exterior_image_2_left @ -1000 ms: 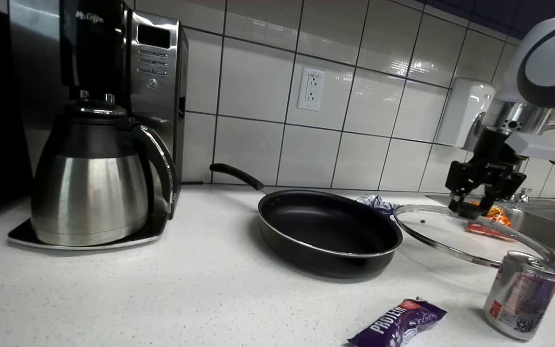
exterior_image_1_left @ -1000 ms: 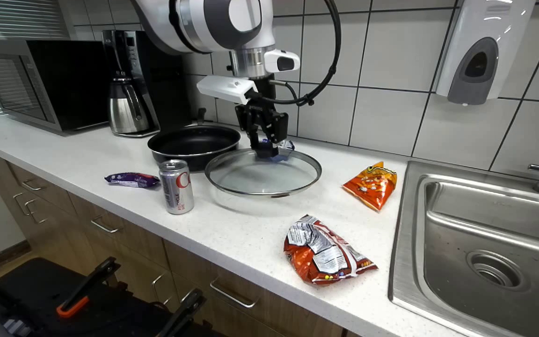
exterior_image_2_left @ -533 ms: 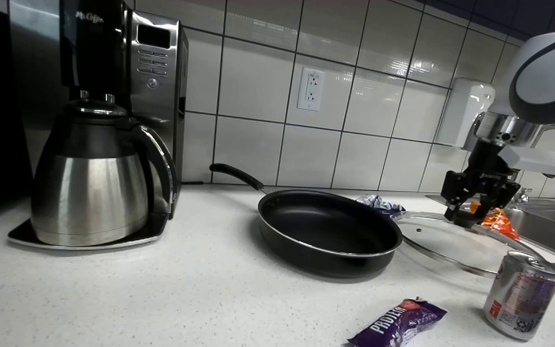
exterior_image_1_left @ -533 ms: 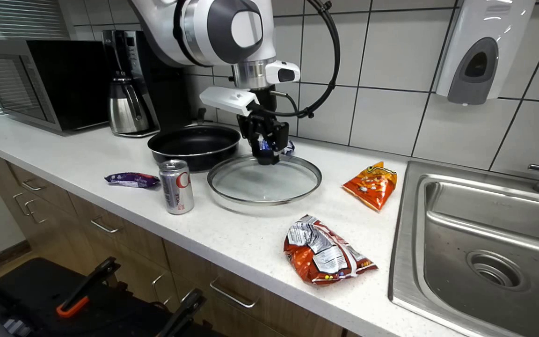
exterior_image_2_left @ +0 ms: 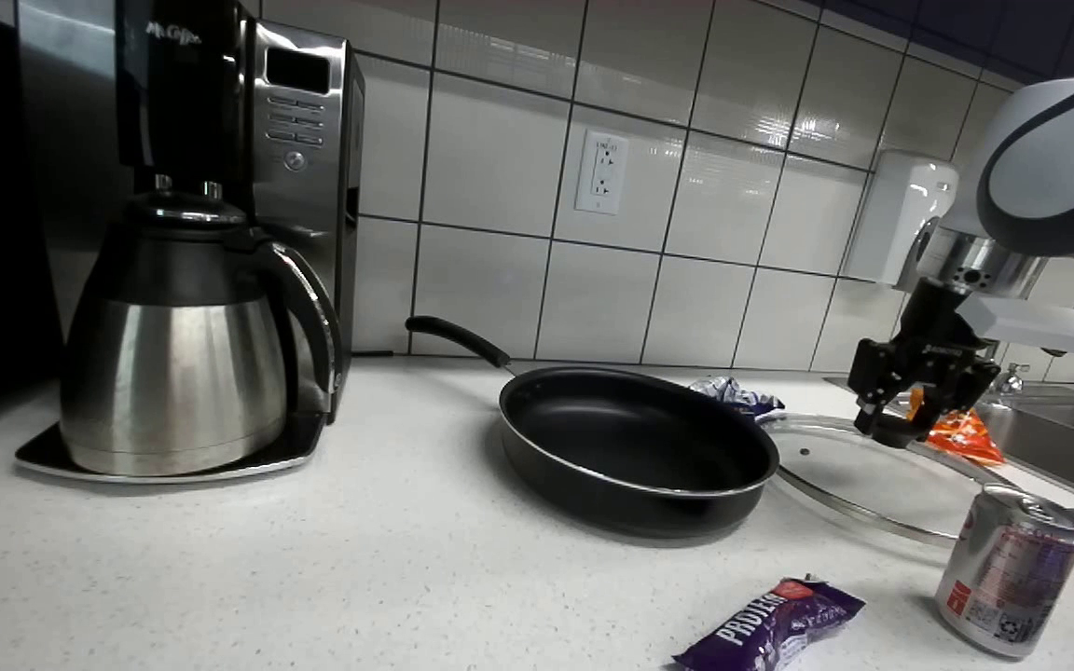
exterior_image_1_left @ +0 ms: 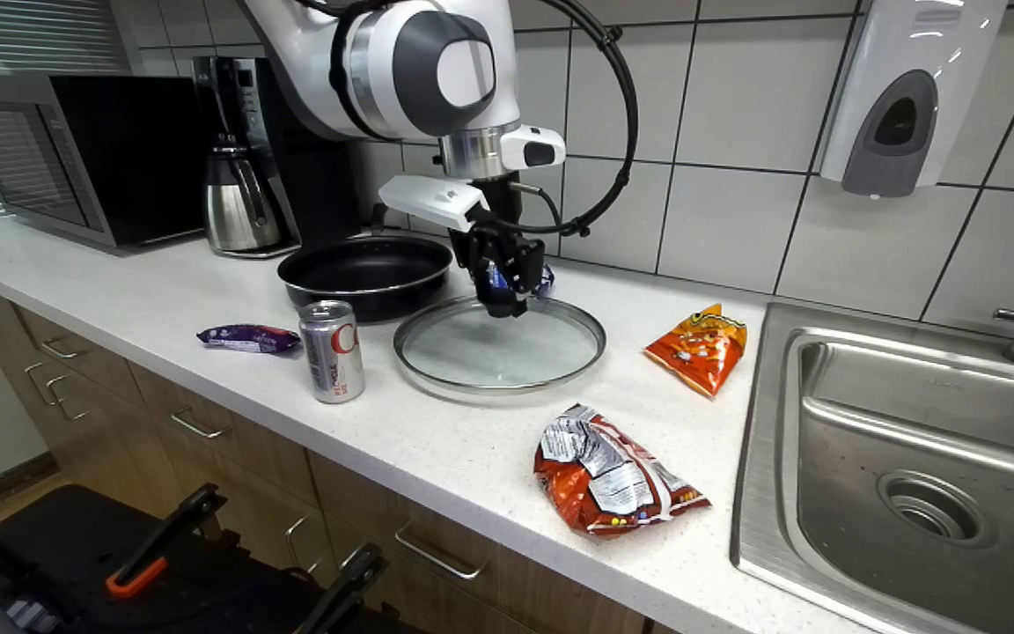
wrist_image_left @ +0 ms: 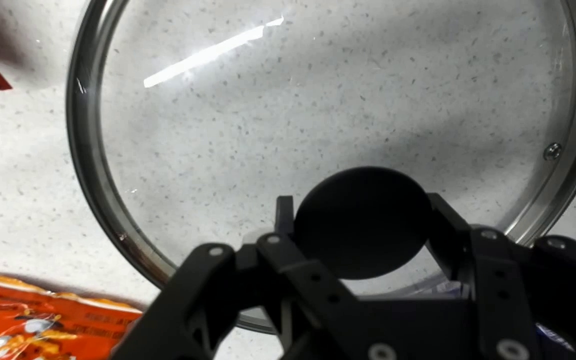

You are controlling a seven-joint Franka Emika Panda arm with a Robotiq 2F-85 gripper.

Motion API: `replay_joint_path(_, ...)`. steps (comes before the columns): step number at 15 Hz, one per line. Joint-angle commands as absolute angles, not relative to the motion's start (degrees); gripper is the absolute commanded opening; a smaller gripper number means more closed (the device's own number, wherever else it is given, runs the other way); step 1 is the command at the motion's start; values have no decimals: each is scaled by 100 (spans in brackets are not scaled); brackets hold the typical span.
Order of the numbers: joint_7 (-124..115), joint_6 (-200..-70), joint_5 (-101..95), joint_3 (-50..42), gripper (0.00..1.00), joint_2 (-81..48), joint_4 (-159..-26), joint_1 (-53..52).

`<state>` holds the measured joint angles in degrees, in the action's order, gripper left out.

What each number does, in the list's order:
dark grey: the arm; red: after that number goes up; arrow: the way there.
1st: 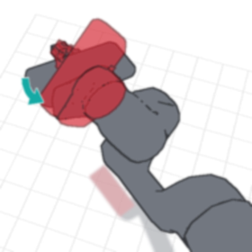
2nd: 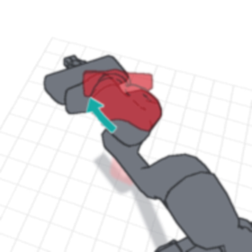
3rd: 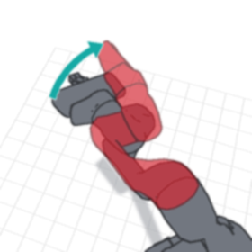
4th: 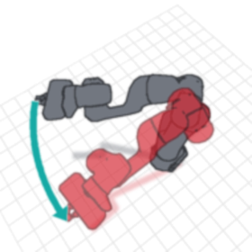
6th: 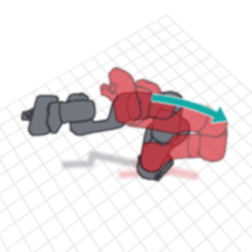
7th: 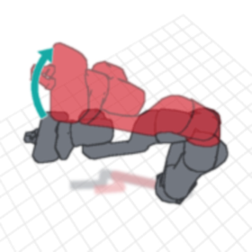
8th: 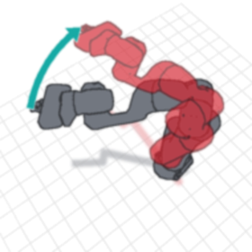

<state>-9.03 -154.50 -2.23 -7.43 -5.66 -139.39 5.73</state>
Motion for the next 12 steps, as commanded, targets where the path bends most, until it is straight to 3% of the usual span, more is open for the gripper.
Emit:
replay_joint_path(1, -897, -15508, -181, -754, 57, -429, -13942, 588)
replay_joint_path(2, -903, -15503, -183, -754, 85, -422, -13944, 587)
replay_joint_path(4, -907, -15517, -206, -756, 97, -391, -13939, 582)
replay_joint_path(12, -735, -15673, -159, -682, 100, -160, -13837, 541)
